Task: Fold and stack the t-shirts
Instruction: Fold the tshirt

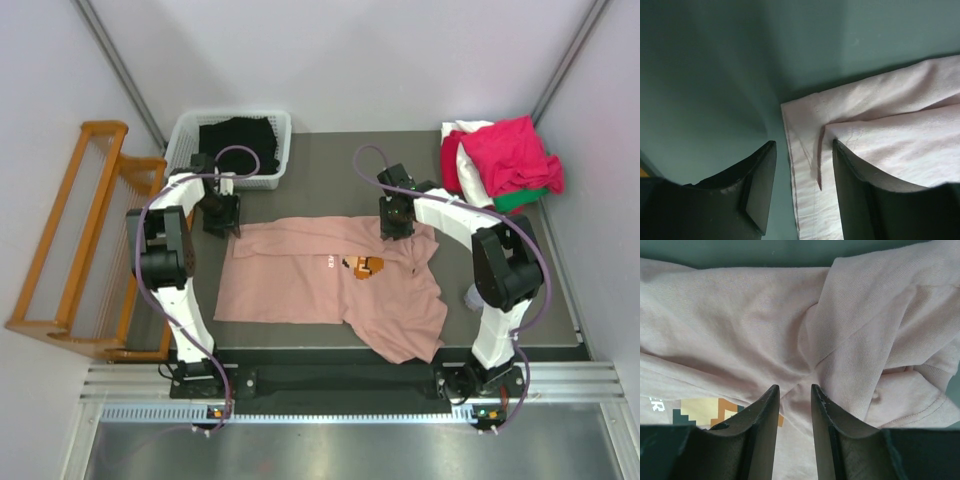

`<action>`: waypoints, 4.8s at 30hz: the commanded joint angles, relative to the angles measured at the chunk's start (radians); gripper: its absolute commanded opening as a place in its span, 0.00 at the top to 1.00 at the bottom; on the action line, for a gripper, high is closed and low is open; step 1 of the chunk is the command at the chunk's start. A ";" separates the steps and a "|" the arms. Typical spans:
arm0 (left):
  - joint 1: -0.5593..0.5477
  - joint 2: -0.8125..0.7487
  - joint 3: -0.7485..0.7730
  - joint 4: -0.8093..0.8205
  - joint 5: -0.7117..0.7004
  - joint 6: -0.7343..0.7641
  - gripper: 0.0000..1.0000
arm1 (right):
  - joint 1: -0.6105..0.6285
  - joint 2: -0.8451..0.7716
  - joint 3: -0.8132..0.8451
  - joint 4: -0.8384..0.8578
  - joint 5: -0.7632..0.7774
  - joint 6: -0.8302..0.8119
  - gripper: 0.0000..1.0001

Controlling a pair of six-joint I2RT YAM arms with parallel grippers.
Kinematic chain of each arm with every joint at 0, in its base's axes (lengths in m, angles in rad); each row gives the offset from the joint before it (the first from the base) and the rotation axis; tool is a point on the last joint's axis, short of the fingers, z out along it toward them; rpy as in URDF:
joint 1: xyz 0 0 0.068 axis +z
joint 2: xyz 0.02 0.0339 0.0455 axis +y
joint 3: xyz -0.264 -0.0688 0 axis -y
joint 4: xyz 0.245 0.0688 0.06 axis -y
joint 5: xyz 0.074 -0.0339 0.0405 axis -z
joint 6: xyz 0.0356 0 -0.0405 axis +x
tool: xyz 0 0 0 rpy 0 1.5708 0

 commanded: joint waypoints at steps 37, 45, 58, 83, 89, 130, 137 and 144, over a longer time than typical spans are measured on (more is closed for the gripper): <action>-0.055 -0.089 -0.030 0.005 0.012 0.017 0.92 | 0.009 -0.041 -0.002 0.021 -0.003 0.003 0.78; -0.055 -0.117 -0.024 -0.021 0.015 0.026 1.00 | 0.007 -0.046 0.005 0.012 0.005 -0.004 0.79; -0.050 -0.353 -0.042 -0.266 0.069 0.182 1.00 | 0.001 -0.047 0.002 0.015 0.008 -0.007 0.79; -0.058 -0.316 -0.122 -0.228 0.067 0.186 0.52 | -0.016 -0.085 -0.028 0.005 0.017 -0.006 0.78; -0.061 -0.165 -0.088 -0.154 0.052 0.118 0.53 | -0.014 -0.099 -0.050 0.008 0.008 -0.001 0.77; -0.101 -0.048 -0.061 -0.062 -0.028 0.067 0.59 | -0.020 -0.104 -0.053 0.008 0.014 -0.017 0.77; -0.101 -0.085 -0.110 -0.050 -0.012 0.061 0.59 | -0.020 -0.101 -0.051 0.009 0.008 -0.014 0.77; -0.101 -0.137 -0.105 -0.085 0.025 0.055 0.61 | -0.020 -0.098 -0.054 0.009 0.011 -0.012 0.78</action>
